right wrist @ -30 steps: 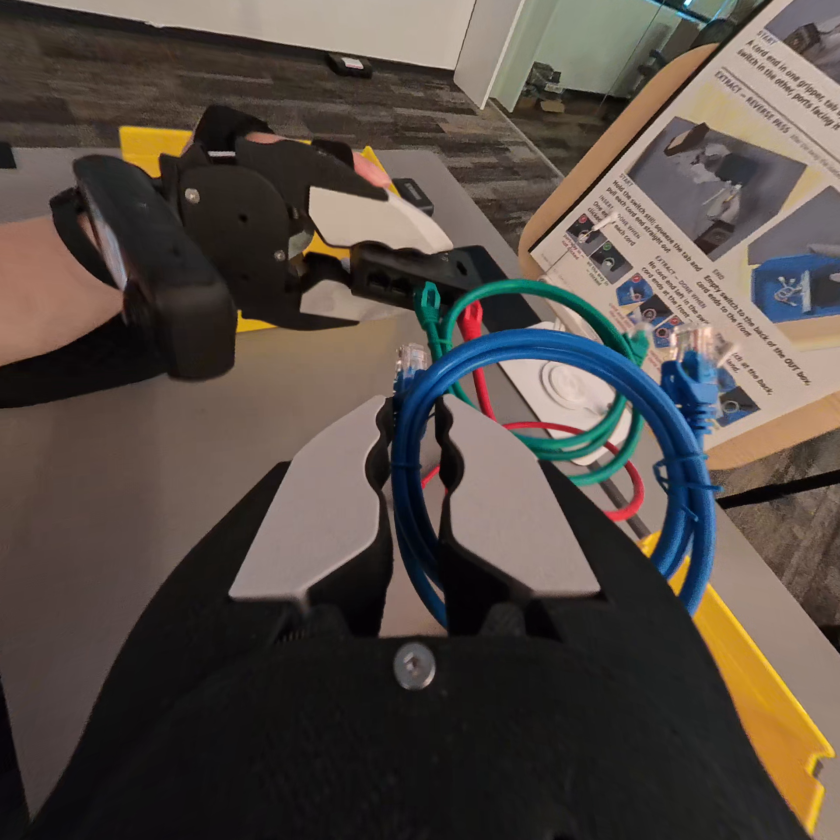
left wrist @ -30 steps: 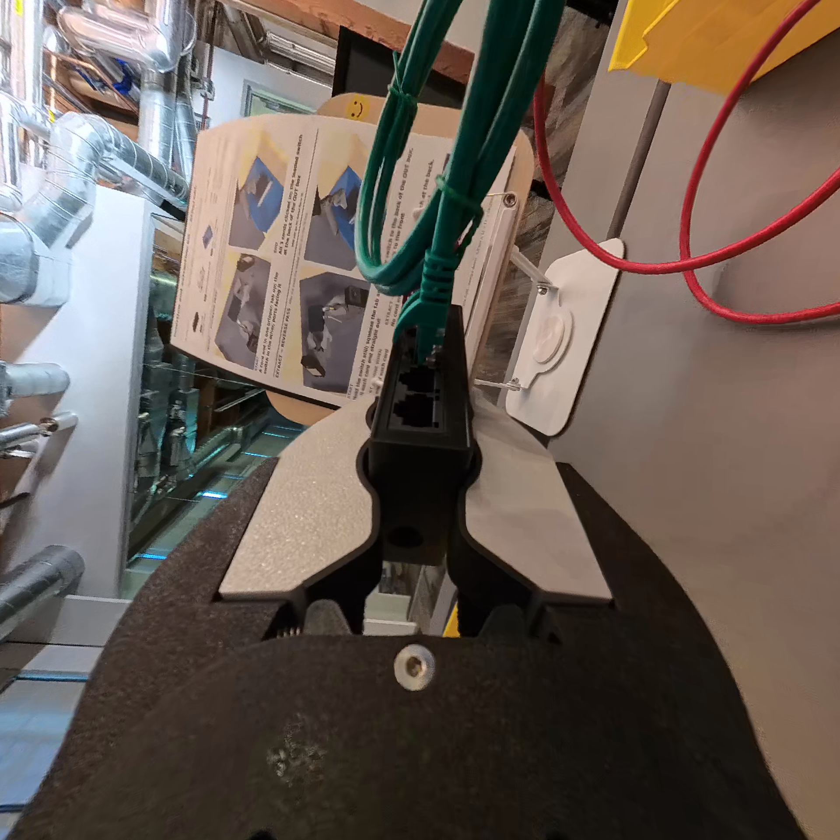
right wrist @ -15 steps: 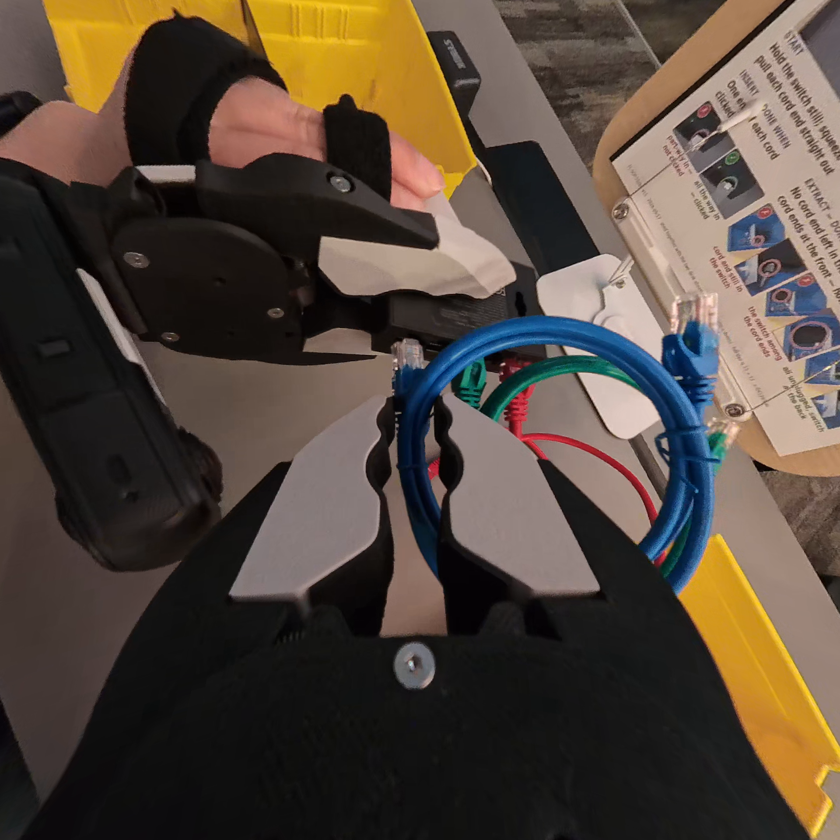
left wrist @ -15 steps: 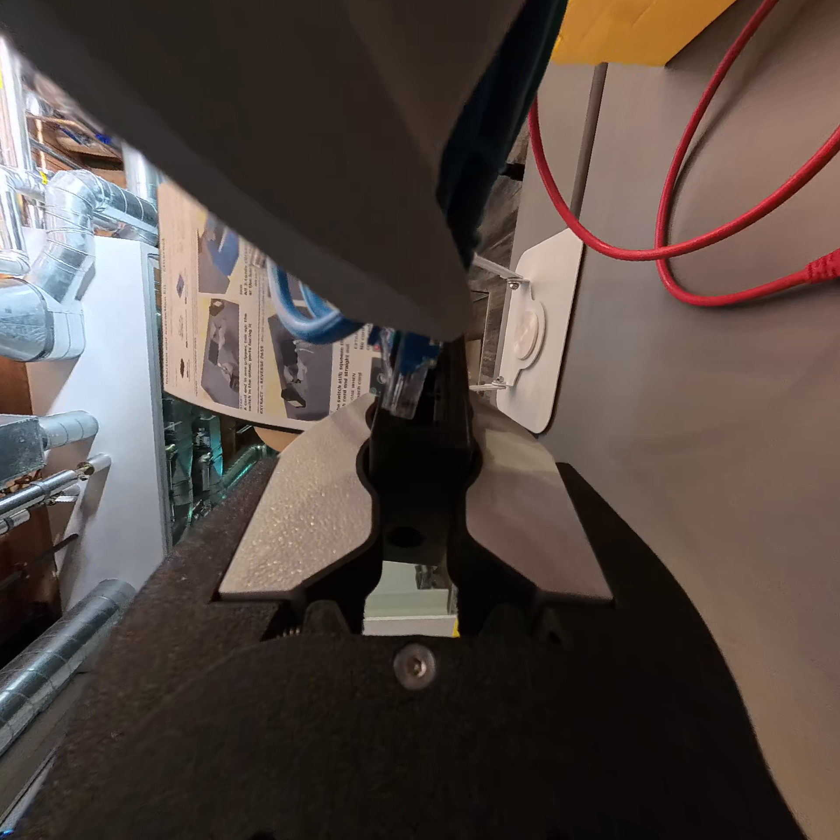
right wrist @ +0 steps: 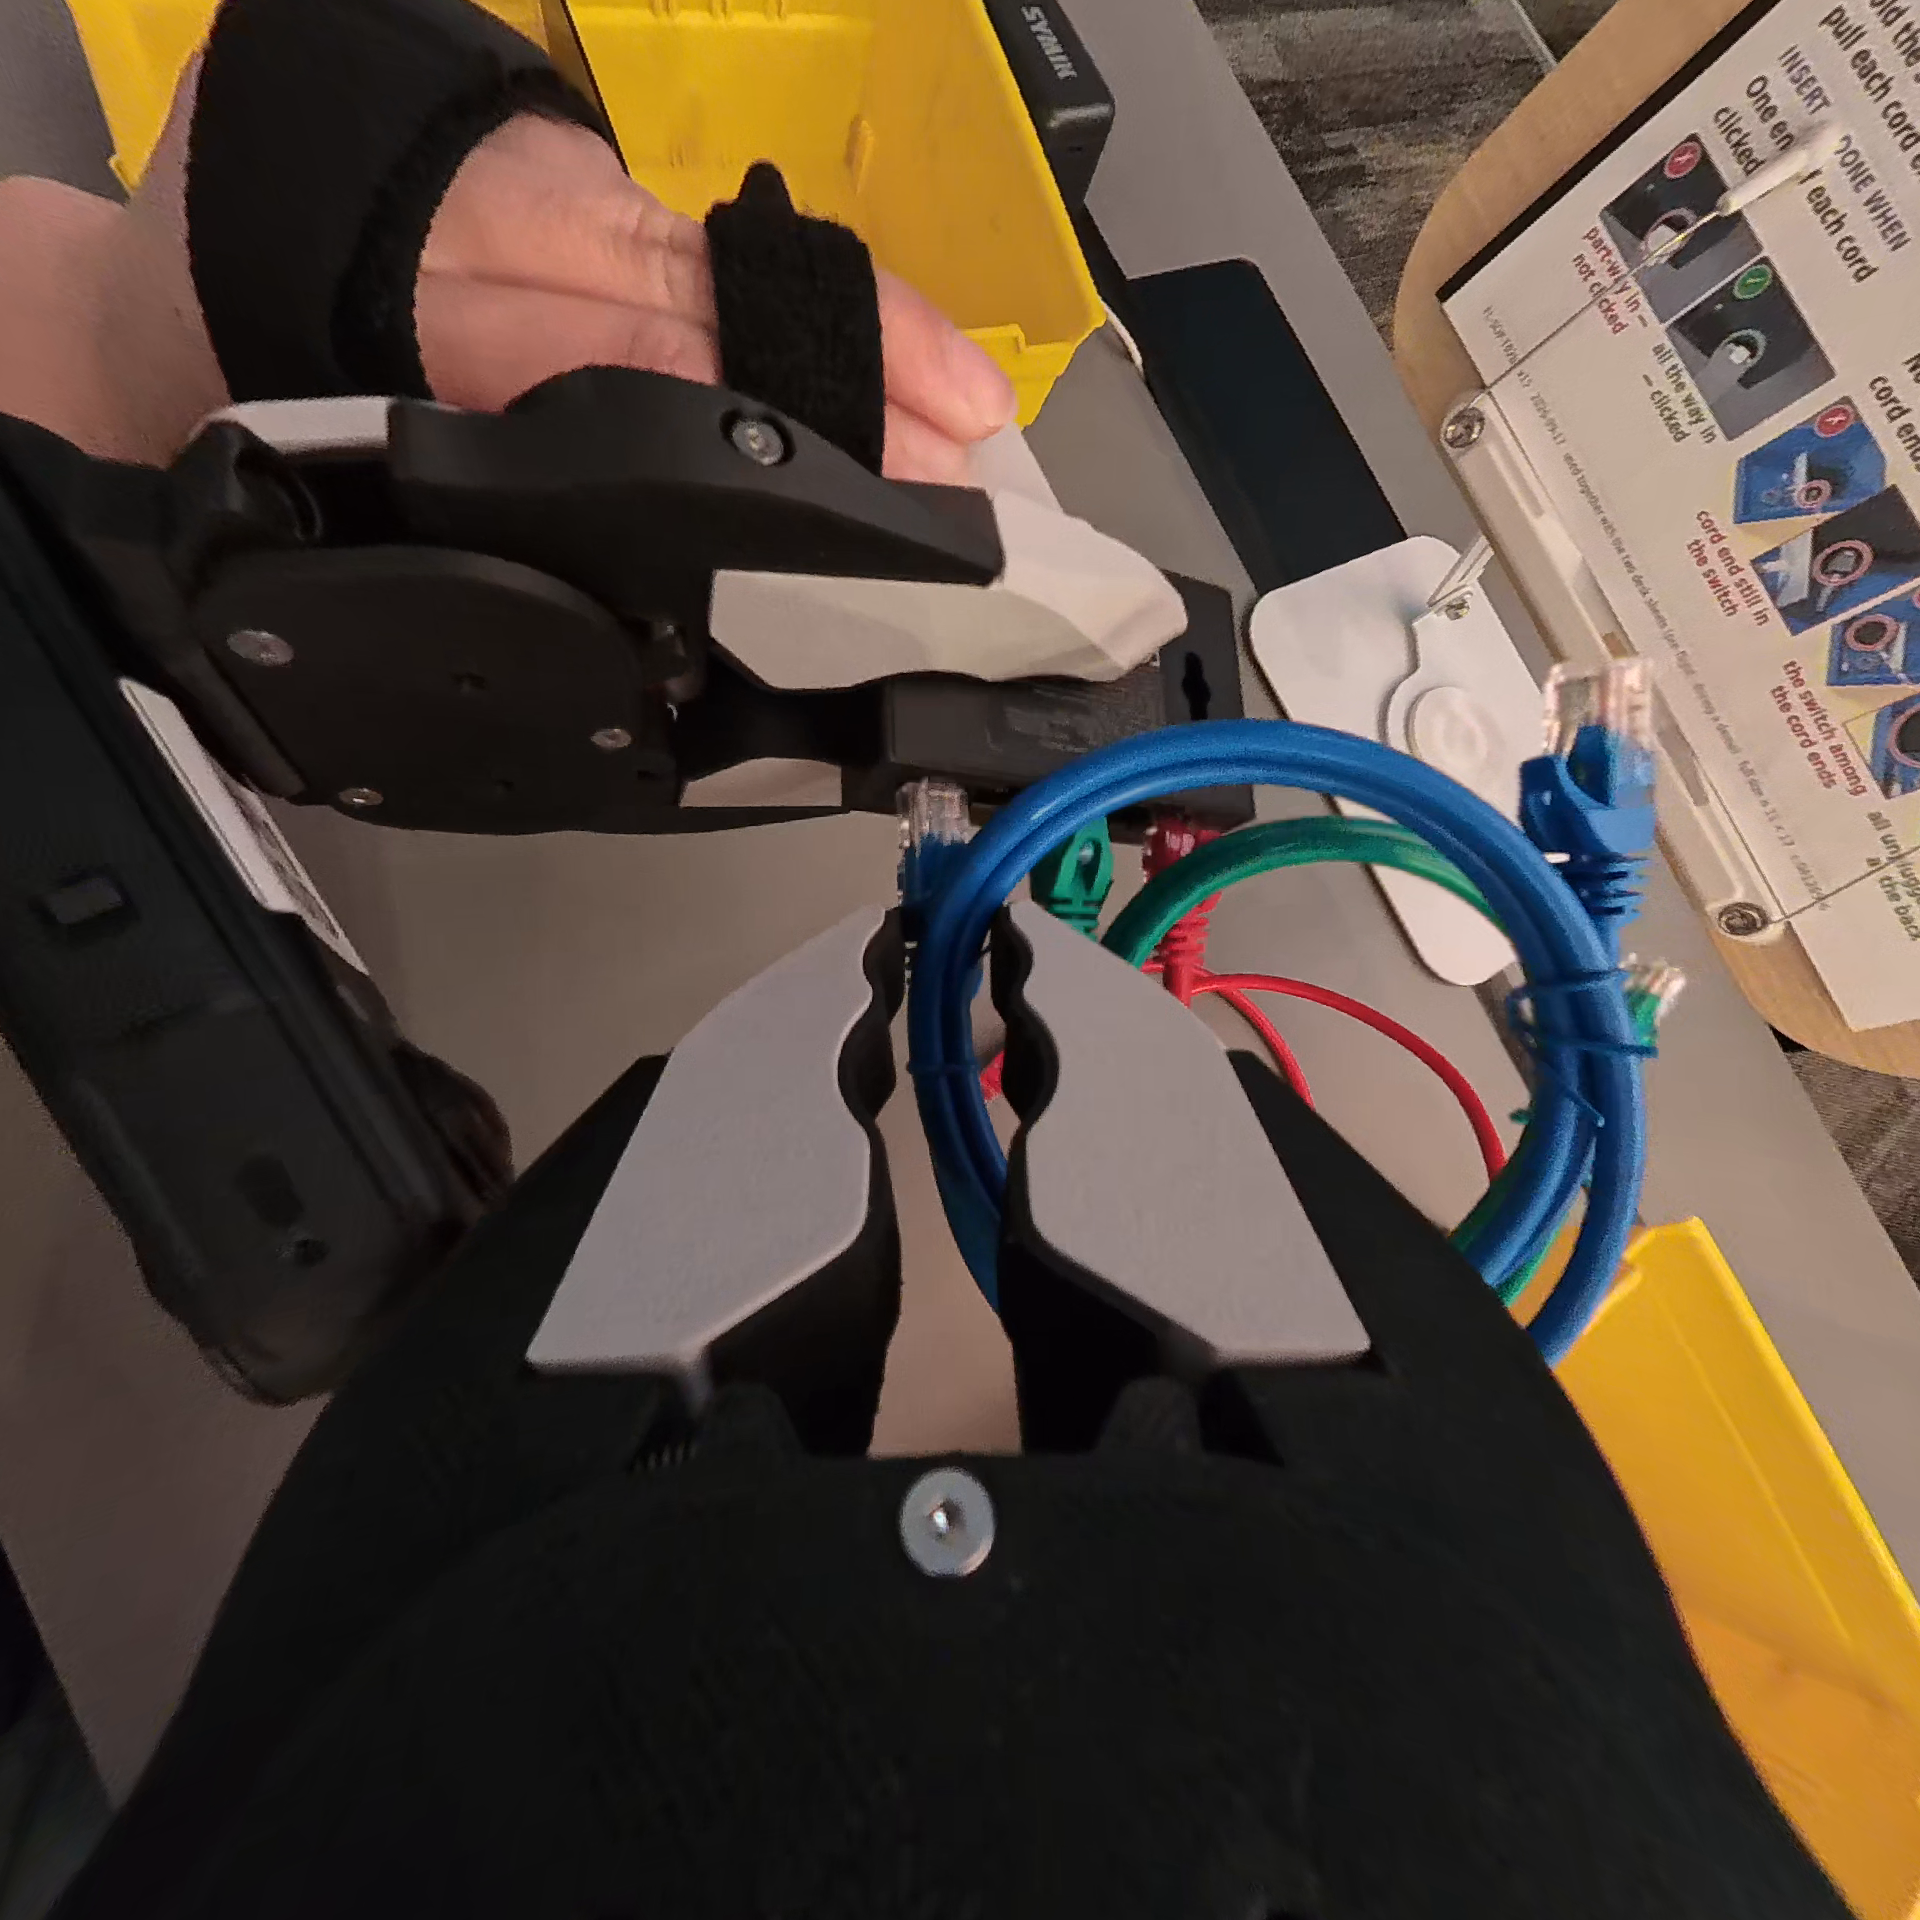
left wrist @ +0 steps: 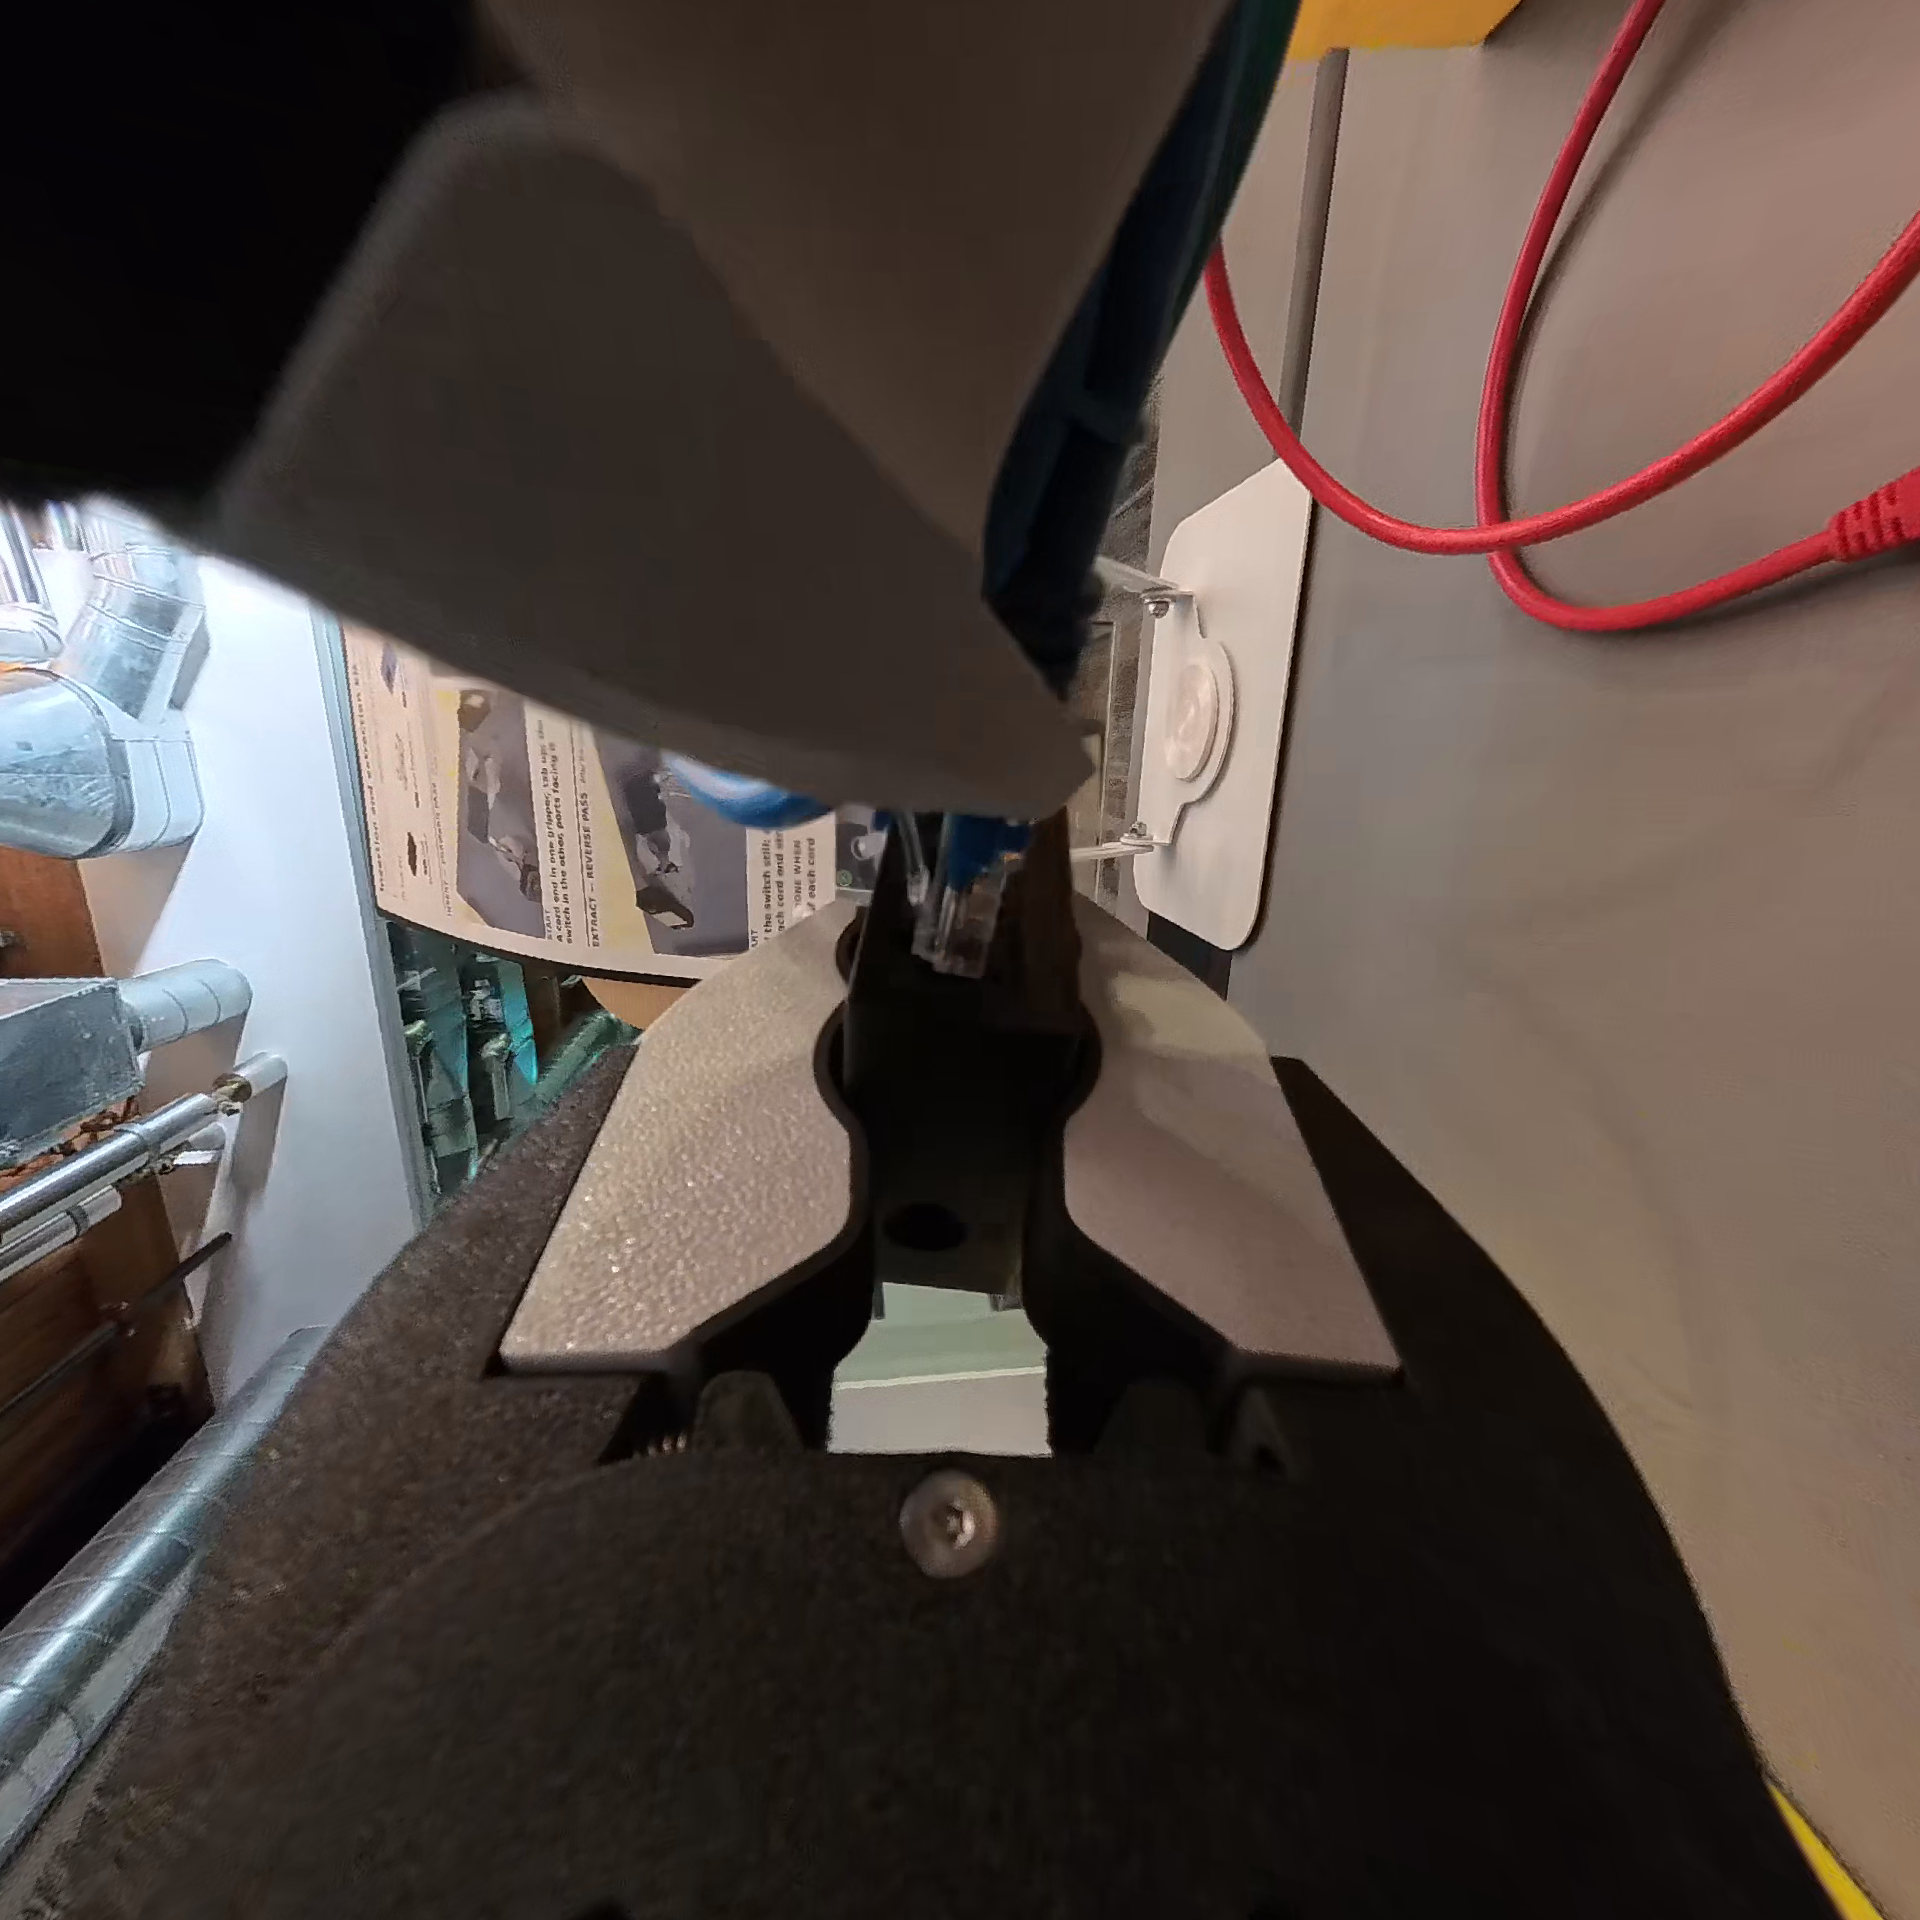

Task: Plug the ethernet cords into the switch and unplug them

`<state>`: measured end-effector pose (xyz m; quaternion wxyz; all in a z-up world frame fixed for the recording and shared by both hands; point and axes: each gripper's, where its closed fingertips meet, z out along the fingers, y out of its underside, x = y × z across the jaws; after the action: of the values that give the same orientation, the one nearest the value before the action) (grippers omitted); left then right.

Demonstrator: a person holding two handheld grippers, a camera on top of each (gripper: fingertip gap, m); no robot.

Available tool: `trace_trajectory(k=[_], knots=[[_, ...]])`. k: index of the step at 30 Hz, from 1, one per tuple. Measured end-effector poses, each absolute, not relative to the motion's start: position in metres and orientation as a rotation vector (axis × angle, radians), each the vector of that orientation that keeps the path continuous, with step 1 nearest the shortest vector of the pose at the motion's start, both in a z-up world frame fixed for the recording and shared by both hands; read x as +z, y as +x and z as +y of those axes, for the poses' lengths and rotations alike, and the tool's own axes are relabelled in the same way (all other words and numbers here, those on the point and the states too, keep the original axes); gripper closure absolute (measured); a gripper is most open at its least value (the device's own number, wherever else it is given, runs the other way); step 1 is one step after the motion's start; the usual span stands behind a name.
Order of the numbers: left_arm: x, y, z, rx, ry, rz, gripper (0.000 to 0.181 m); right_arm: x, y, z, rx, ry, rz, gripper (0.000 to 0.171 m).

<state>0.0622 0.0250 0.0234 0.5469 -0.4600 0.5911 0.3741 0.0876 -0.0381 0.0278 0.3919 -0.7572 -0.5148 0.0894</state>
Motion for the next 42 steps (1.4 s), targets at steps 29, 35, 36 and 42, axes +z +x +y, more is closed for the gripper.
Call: trace_trajectory(k=[29,35,36,42], knots=[[0.035,0.054,0.026,0.928,-1.068,1.353,0.150,0.038,0.070,-0.034,0.391,-1.809,-1.244,0.153],[0.039,0.054,0.025,0.911,-1.078,1.337,0.151,0.043,0.071,-0.034,0.352,-1.761,-1.267,0.149],[0.040,0.054,0.024,0.901,-1.082,1.332,0.151,0.043,0.071,-0.033,0.327,-1.750,-1.273,0.148],[0.048,0.050,0.024,0.846,-1.117,1.293,0.150,0.053,0.068,-0.034,0.226,-1.658,-1.280,0.145]])
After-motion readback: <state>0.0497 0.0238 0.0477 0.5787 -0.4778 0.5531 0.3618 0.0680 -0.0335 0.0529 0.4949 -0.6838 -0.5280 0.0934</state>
